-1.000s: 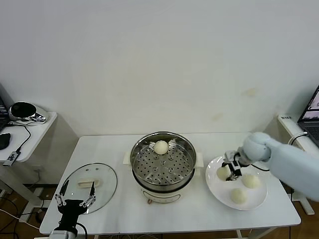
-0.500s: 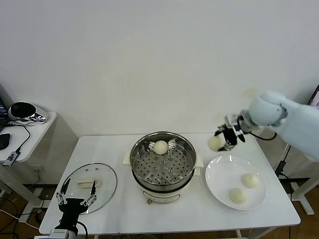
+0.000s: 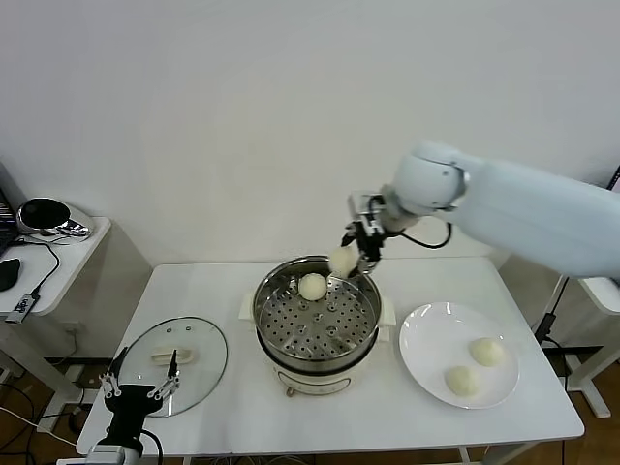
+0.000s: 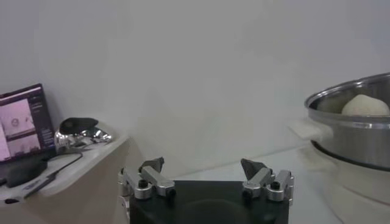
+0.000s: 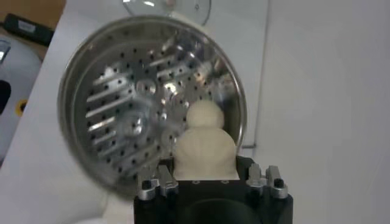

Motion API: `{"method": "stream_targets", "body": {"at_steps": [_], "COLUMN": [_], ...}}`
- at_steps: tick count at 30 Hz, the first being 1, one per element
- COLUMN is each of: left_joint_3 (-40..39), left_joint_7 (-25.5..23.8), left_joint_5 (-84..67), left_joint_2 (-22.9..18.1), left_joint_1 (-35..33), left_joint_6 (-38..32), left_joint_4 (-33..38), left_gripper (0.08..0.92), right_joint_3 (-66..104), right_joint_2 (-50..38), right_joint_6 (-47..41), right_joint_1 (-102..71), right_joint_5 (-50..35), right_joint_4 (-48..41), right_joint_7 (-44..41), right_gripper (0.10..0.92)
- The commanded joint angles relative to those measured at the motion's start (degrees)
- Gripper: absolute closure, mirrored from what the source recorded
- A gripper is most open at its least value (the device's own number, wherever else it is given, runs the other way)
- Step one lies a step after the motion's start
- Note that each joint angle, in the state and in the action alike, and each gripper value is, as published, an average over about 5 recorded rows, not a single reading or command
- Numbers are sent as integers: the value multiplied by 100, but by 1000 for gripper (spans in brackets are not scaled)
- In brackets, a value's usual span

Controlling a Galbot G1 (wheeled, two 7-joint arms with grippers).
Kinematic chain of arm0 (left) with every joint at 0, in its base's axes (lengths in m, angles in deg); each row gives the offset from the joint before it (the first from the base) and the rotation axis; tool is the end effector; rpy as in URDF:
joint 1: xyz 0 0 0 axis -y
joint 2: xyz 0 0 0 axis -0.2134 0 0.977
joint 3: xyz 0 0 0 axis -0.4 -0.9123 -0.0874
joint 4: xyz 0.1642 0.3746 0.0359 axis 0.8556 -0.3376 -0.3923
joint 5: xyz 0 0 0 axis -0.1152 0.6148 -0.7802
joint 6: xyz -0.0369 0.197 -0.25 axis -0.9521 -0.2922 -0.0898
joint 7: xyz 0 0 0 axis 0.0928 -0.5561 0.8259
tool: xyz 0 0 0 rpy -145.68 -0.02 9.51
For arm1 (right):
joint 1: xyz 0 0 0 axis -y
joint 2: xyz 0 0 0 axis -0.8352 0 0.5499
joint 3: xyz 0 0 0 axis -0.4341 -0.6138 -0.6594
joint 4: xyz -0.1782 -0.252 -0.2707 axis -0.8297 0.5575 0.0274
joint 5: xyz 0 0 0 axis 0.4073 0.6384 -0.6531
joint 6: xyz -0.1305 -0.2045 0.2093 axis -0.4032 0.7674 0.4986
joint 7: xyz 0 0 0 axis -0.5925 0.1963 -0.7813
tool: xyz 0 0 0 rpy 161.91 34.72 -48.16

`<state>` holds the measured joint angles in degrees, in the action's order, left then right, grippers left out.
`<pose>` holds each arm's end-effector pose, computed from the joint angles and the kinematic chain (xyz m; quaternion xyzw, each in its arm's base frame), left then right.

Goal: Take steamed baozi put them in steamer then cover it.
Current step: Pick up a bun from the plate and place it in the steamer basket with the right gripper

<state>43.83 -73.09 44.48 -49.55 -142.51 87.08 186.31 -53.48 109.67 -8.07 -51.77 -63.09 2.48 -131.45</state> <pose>0.0642 0.1085 -0.3357 0.0512 -0.9868 -0.1433 0.0557 0.5434 0.0294 -0.0013 0.5397 -0.5696 0.5576 0.2710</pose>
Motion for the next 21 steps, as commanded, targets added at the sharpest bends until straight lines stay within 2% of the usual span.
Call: {"method": "stream_targets", "body": {"at_steps": [1,7,21], "left_joint_3": [24,-18,-31], "left_joint_7": [-3,-6,-5], "left_joint_5": [4,17,16], "left_joint_2": [-8,-43,-78], "left_joint_1": [14,56,45], "left_joint_6": [3,11,-6], "left_joint_4": [-21,-44,-60], "left_gripper": [177,177,177], "right_joint_3": [-141,-113,-58], "right_joint_2": [1020,1202,1630], "right_joint_6": [-367,-640,-812], "right_joint_1": [-387,-707,-1175], "right_joint_5": [-262,-466,-341], "right_joint_4": [-668,-703,-1140], "right_joint_7": [257,420,526], "right_gripper": [406,406,406]}}
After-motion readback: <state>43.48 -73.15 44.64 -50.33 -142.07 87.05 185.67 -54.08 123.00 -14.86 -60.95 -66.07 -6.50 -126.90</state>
